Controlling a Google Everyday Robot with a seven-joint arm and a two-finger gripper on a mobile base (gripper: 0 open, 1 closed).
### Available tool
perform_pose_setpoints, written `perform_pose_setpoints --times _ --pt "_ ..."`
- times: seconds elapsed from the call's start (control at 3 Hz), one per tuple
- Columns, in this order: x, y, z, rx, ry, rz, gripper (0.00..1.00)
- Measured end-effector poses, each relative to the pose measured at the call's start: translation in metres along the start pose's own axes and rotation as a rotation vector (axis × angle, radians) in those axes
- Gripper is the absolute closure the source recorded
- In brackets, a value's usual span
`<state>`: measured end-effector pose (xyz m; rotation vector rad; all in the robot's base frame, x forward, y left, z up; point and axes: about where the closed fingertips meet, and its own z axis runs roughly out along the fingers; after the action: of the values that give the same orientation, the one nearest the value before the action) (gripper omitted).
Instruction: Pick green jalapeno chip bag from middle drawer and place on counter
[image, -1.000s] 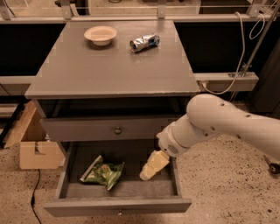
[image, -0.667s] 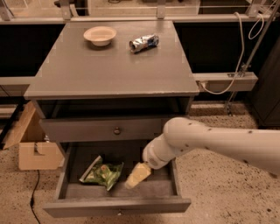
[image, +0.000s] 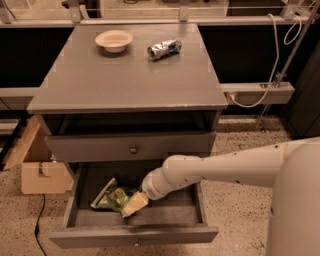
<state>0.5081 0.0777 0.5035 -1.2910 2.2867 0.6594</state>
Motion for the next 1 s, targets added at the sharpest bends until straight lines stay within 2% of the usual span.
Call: perform_pose_setpoints --times 0.33,0.67,1.0 --pt "-0.017 0.002 0.033 -0.023 -0.051 -0.023 0.00" --pt "-0.017 0.002 0.033 -0.023 -0.051 -0.023 0.00" --pt "-0.022 0.000 0.050 -0.026 -0.034 -0.044 0.00"
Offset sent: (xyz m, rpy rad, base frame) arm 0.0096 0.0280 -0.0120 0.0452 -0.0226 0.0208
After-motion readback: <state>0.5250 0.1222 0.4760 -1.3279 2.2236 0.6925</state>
